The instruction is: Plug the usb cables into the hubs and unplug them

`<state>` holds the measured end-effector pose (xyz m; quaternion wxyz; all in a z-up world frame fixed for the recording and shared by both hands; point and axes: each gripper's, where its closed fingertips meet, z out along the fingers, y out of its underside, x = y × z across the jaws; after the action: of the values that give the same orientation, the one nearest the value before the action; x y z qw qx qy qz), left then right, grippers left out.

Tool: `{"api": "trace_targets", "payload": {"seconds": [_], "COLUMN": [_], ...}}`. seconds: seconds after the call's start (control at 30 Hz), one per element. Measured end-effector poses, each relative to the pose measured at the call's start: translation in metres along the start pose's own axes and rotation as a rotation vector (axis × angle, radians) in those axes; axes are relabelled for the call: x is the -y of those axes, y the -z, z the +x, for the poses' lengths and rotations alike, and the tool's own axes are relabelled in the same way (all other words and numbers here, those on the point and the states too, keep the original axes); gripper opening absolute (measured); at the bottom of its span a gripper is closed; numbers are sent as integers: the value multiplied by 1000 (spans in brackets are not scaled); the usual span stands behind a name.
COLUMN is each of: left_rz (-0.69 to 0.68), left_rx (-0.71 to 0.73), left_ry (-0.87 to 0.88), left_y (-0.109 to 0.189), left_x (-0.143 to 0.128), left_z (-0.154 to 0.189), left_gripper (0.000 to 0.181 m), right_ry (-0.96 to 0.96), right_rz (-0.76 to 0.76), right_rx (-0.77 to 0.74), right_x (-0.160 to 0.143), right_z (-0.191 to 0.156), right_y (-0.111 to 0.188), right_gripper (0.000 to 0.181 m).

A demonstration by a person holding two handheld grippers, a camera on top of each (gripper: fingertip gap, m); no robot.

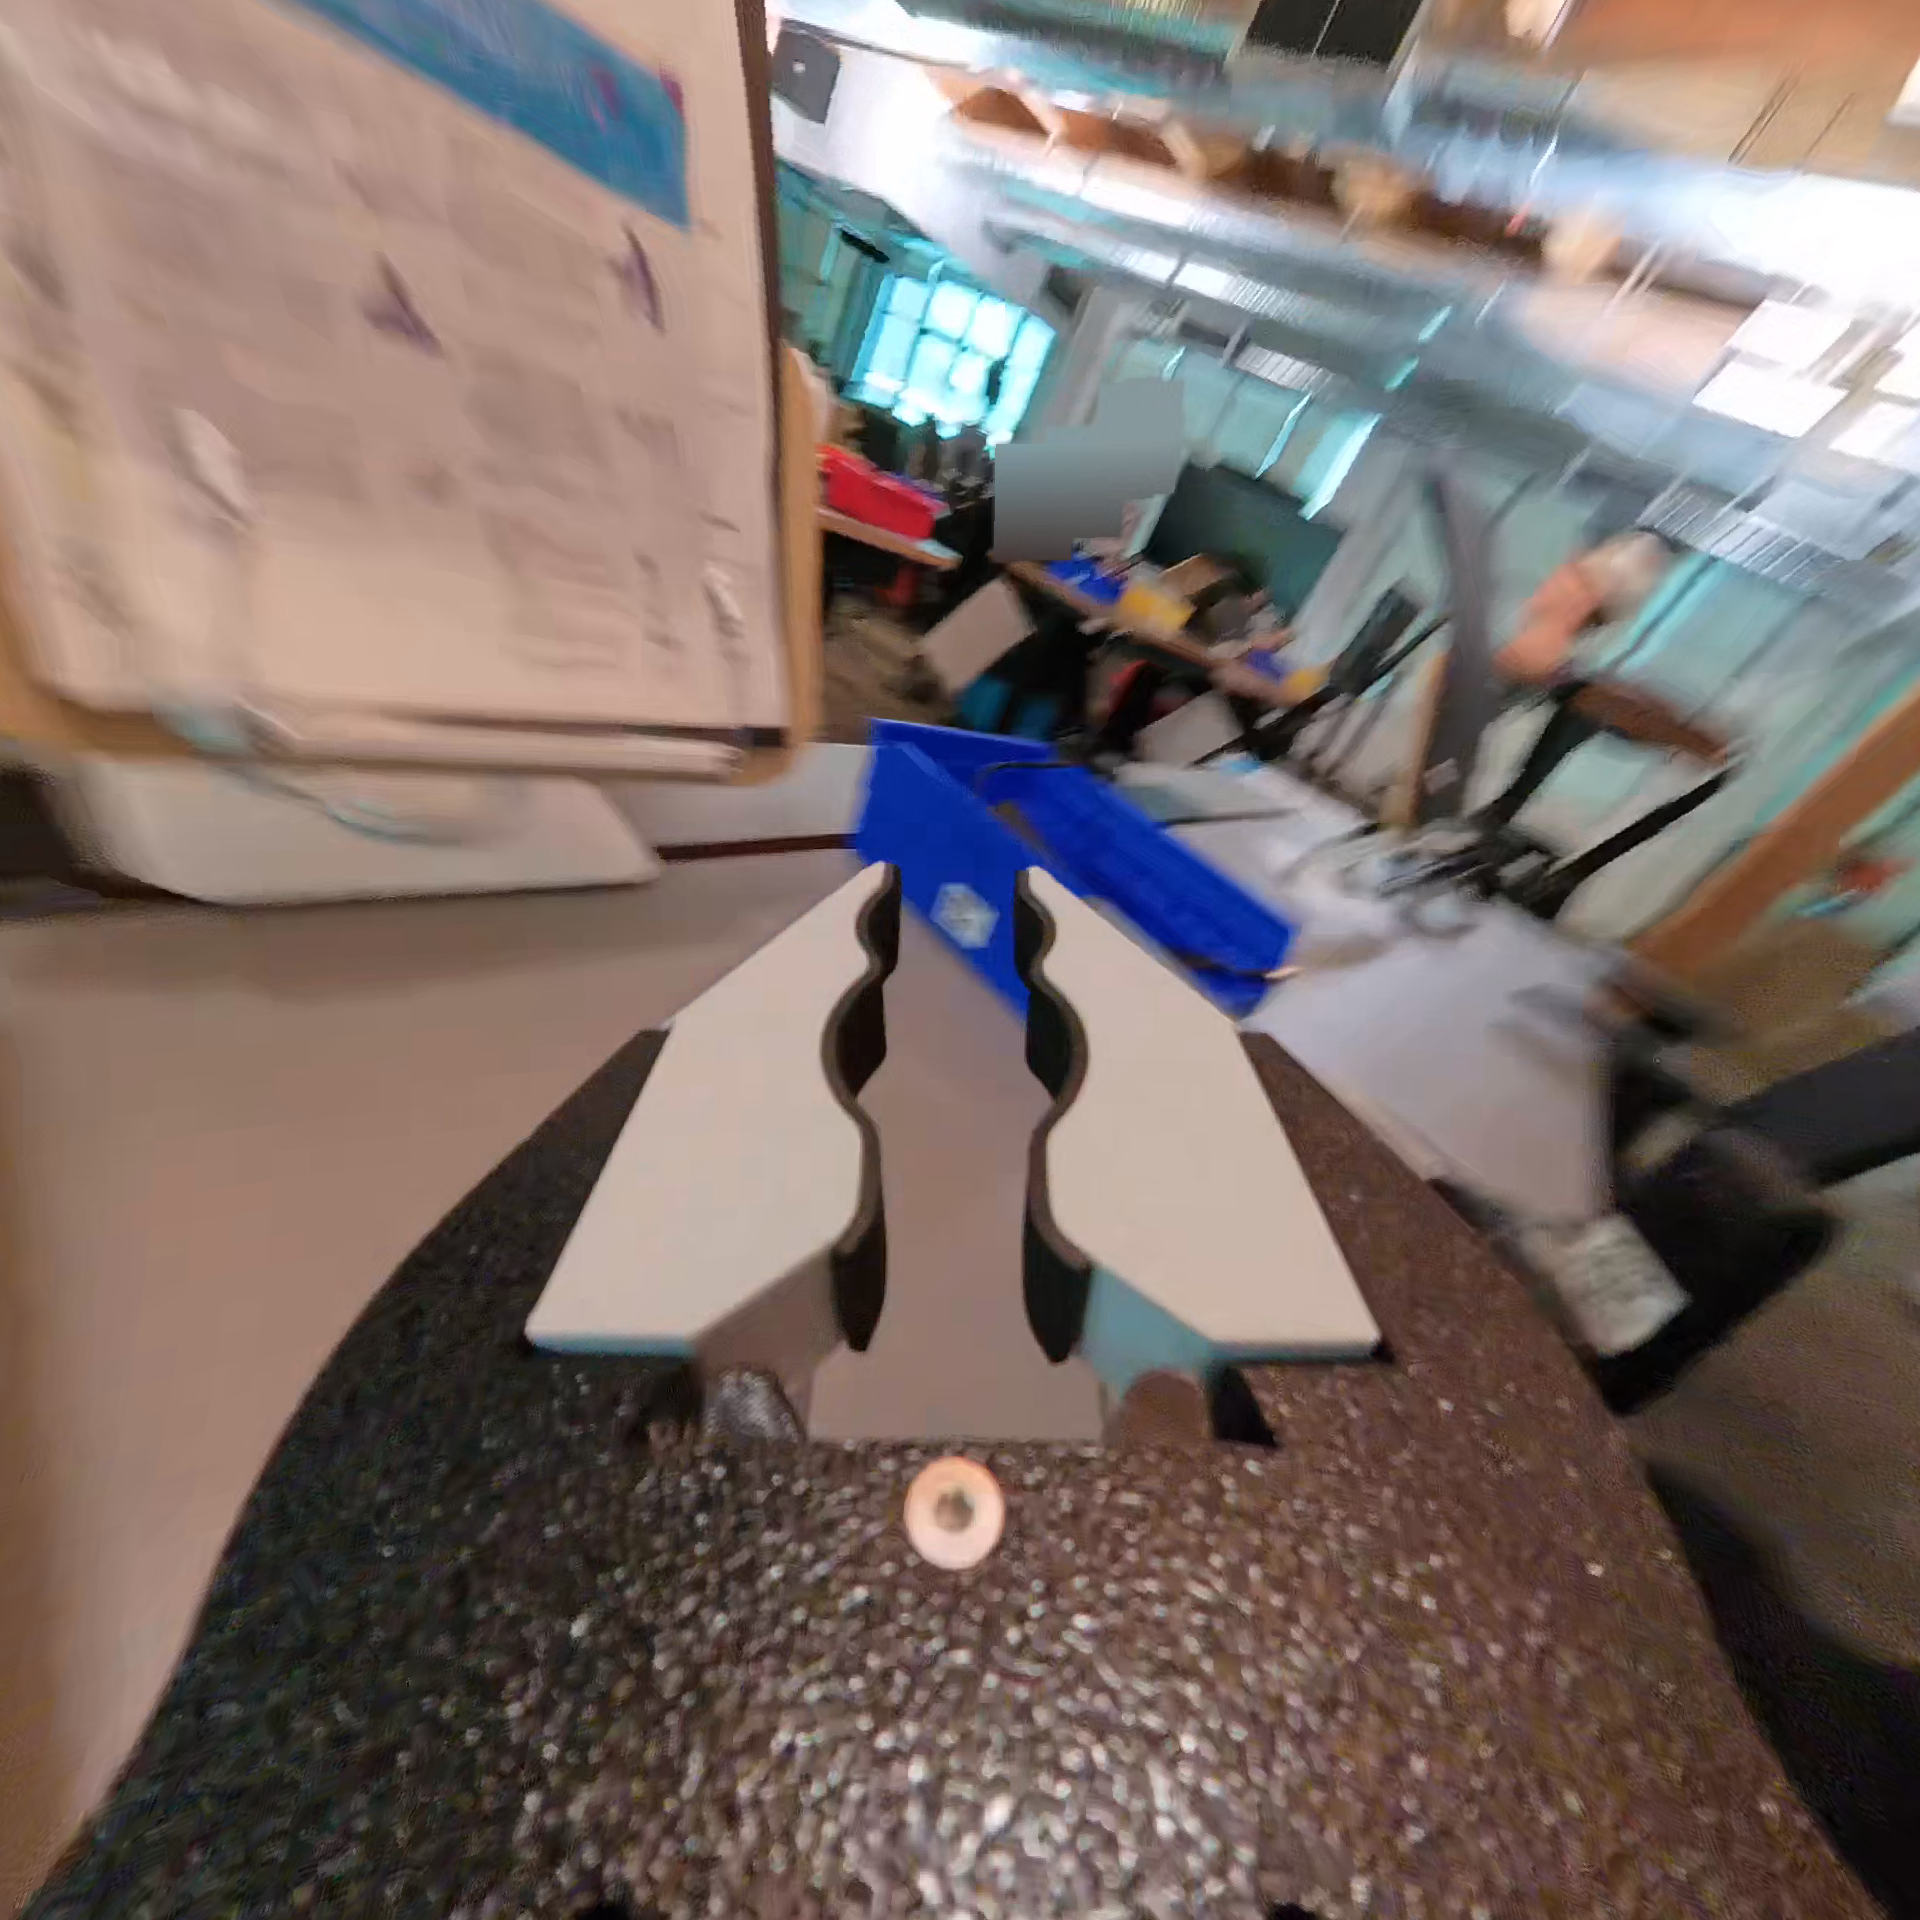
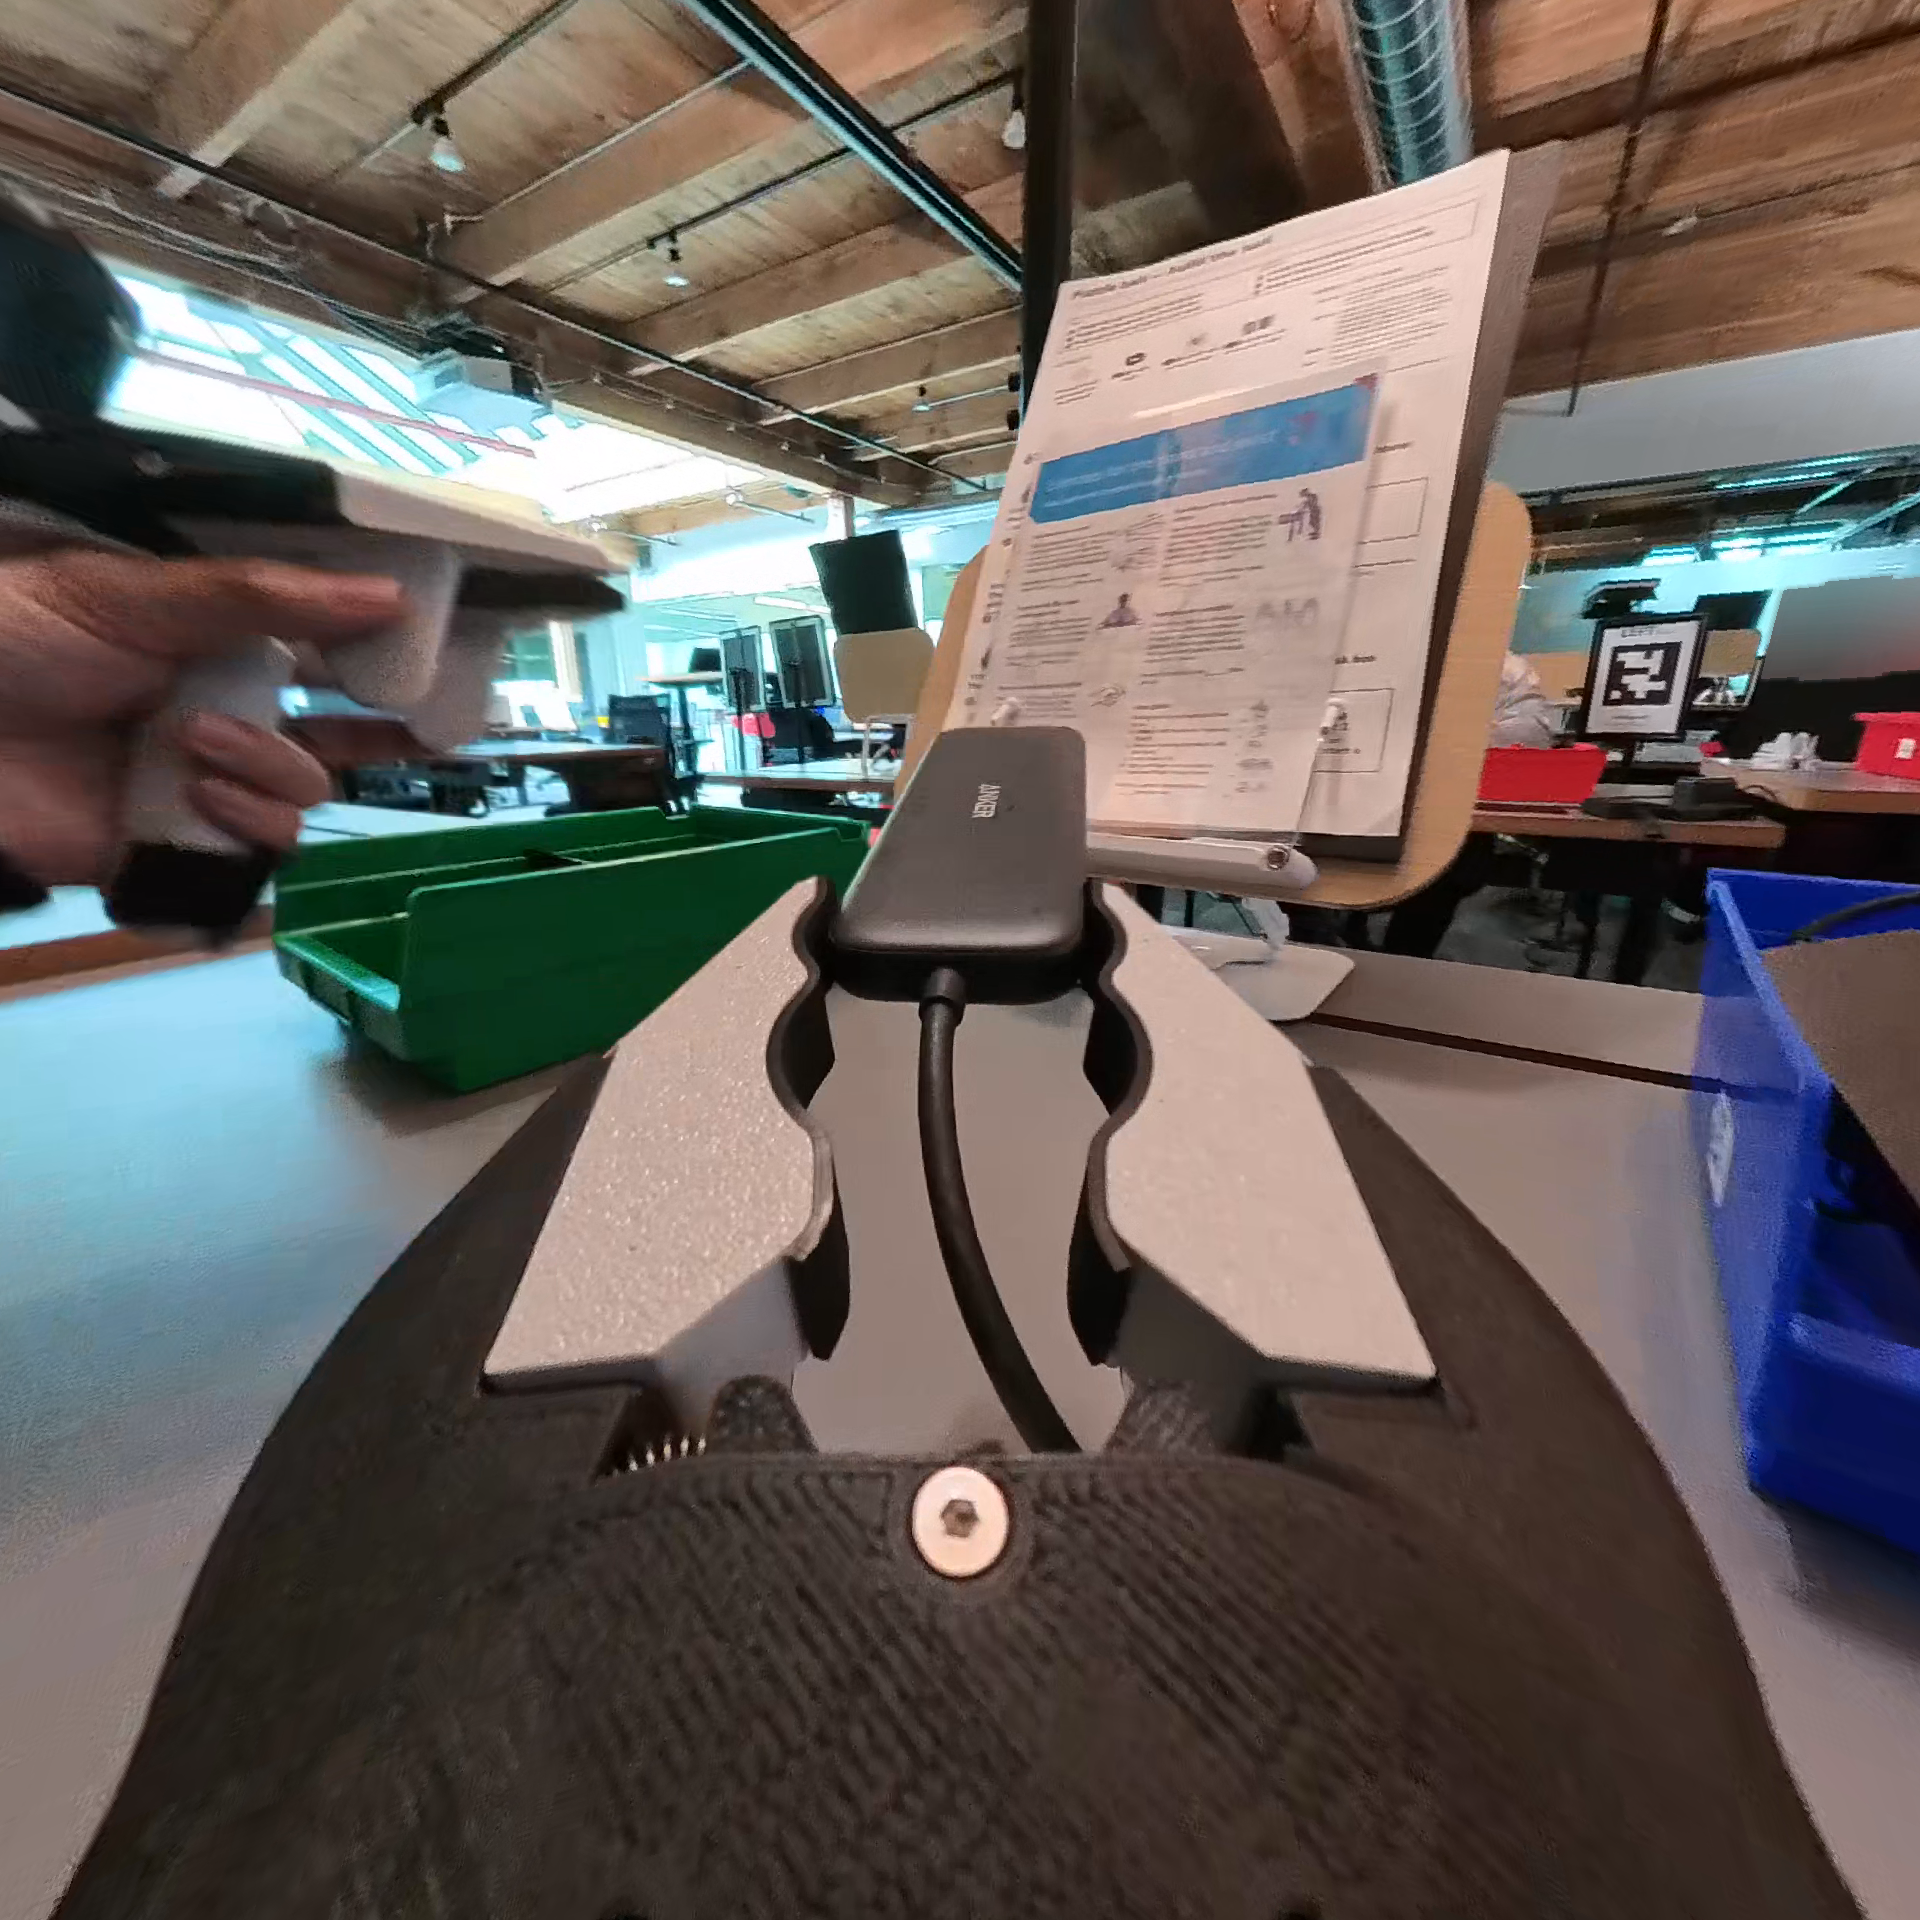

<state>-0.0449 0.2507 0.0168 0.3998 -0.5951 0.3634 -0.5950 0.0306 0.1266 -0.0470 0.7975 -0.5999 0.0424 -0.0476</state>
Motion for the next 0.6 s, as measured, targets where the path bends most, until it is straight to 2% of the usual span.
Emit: {"api": "trace_targets", "payload": {"seconds": [0.07, 0.13, 0.2, 0.27, 0.33, 0.4, 0.5, 0.6], "left_rz": [-84, -258, -491, -720, -924, -1100, -1238, -1300], "left_rx": [129, 290, 421, 498, 469, 386, 324, 283], "left_ry": [-228, -379, -433, -393, -305, -261, -290, -264], "left_y": [25, 53, 83, 109, 125, 132, 133, 127], "left_x": [20, 29, 24, 5, -26, -61, -95, -112], "left_z": [-31, -81, -134, -177, -198, -205, -214, -216], "left_gripper": [19, 19, 24, 31, 32, 32, 33, 33], "right_ry": [4, 11, 28, 42, 50, 50, 47, 48], "right_rz": [-9, -8, -22, -28, -26, -29, -21, -16], "right_rx": [-7, -1, 14, 31, 33, 29, 17, 13], "right_x": [-4, -4, -7, -9, -8, -9, -8, -8], "right_z": [1, -2, -6, -11, -12, -10, -8, -7], "right_y": [0, -1, -3, -4, -4, -4, -3, -3], "right_gripper": [47, 47, 47, 47, 47, 47, 47, 46]}}
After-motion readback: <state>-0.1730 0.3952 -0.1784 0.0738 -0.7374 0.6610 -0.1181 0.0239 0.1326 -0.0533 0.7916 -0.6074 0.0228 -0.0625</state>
